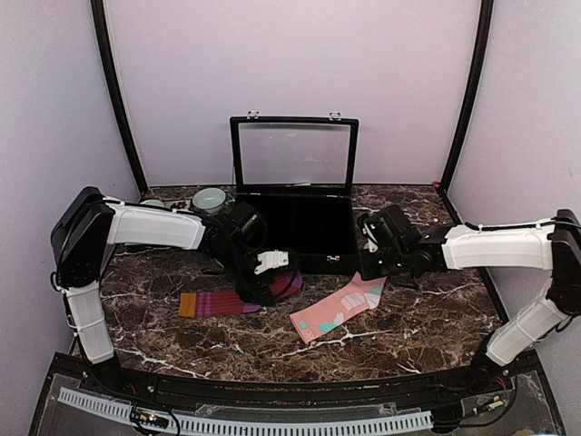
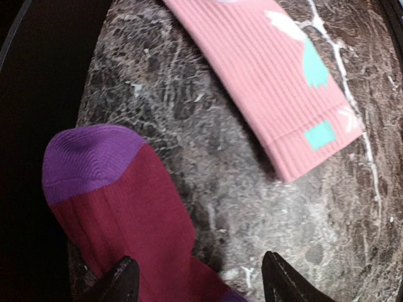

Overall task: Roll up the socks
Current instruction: Move the storage box to the center of the board.

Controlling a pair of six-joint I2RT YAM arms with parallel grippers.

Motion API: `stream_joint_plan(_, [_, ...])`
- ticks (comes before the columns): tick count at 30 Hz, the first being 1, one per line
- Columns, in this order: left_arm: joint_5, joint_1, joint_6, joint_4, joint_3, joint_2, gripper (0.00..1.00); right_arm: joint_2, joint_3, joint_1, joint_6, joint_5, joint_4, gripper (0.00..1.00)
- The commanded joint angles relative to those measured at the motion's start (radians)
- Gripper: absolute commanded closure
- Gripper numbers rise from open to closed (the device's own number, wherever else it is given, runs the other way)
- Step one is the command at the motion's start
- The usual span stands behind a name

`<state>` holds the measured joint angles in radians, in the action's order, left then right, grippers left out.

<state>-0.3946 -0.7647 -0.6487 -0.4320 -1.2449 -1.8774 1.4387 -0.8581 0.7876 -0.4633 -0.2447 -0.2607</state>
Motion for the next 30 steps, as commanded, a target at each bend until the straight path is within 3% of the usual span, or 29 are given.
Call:
stream_joint_plan(1, [0.06, 0.033, 0.02, 0.073, -0.027, -0.022, 0.31, 0.11, -0.071, 0.003, 0.031, 0.114, 0.013, 0.76])
stream_joint_plan(22, [0.243, 0.114, 0.017, 0.276, 0.041, -0.068, 0.34, 0.456, -0.384, -0.136, 0.101, 0.138, 0.003, 0.8])
stream_joint_plan(28, [0.205, 0.121, 0.025, 0.235, 0.034, -0.037, 0.3, 0.456, -0.395, -0.139, 0.097, 0.127, 0.02, 0.81])
stream_joint_plan(30, [0.168, 0.121, 0.03, 0.188, 0.024, -0.012, 0.27, 0.417, -0.374, -0.136, 0.098, 0.116, 0.032, 0.76])
